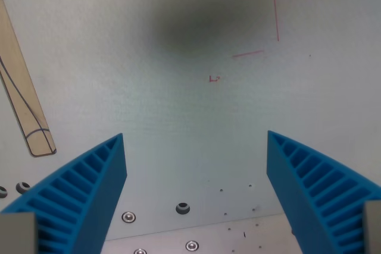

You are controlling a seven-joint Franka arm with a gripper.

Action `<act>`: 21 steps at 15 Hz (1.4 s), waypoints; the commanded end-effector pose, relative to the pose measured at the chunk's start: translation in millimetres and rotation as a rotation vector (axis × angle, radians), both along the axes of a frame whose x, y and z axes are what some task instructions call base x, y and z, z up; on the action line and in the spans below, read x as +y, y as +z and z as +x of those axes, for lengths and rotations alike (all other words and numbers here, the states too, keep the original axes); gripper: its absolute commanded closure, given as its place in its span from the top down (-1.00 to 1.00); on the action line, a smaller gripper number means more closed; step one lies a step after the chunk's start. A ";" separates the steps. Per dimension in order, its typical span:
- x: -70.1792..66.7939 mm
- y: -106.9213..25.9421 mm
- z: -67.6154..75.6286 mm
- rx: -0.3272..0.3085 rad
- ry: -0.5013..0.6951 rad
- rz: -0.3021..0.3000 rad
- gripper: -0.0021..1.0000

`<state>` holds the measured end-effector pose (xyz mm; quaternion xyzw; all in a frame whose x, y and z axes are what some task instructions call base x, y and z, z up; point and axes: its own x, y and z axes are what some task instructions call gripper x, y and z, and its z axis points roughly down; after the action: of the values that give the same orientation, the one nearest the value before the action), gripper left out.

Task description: Move in base negative x

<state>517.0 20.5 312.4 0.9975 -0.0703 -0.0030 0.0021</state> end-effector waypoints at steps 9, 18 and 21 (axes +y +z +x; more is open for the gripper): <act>-6.2 0.3 -46.4 -0.004 -0.001 0.000 1.00; -12.5 -5.9 -92.8 -0.004 -0.001 0.000 1.00; -14.7 -8.4 -108.3 -0.004 -0.001 0.000 1.00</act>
<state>424.8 11.2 298.4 0.9962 -0.0741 -0.0445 0.0079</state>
